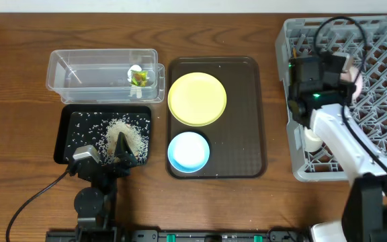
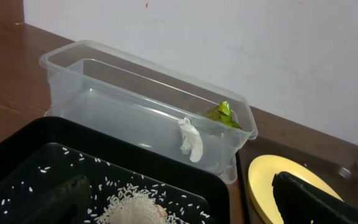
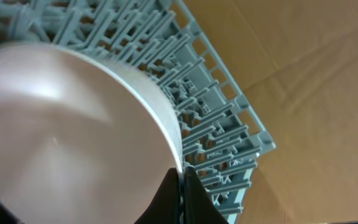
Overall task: Sort waste into correct bins and load items into the dishwasher rack
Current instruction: 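Lift the pink bowl with the right gripper and set it in the rack, then reach the right gripper to the blue bowl and grasp its rim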
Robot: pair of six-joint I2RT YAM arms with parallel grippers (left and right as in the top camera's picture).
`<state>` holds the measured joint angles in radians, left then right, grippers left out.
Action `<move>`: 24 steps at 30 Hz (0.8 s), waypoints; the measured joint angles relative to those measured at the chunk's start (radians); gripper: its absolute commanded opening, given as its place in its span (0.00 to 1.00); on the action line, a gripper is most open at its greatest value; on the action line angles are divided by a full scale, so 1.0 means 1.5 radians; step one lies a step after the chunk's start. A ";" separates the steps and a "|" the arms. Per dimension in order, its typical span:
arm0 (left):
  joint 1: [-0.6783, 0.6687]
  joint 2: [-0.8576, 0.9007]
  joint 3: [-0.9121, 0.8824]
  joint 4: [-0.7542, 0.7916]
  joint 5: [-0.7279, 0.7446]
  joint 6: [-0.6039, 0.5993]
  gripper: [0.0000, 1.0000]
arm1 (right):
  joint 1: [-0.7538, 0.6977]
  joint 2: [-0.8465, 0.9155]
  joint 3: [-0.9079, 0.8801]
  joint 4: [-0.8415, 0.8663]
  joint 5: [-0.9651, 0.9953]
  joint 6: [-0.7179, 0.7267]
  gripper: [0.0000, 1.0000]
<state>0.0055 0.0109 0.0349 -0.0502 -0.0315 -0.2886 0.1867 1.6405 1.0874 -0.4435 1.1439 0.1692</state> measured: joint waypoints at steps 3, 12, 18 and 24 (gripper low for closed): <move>0.000 0.000 0.000 0.000 0.000 0.000 0.95 | 0.027 0.005 0.000 -0.003 0.003 -0.015 0.02; 0.000 0.000 0.000 0.000 0.000 0.000 0.96 | 0.113 0.006 0.000 -0.093 0.009 -0.016 0.25; 0.000 0.000 0.000 0.000 0.000 0.000 0.95 | 0.167 0.003 0.000 -0.116 -0.004 -0.007 0.49; 0.000 0.000 0.000 0.000 0.000 0.000 0.95 | 0.226 -0.071 0.000 -0.118 -0.178 -0.002 0.47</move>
<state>0.0055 0.0109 0.0349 -0.0505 -0.0315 -0.2886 0.5255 1.5345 1.0870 -0.6209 0.8776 0.1665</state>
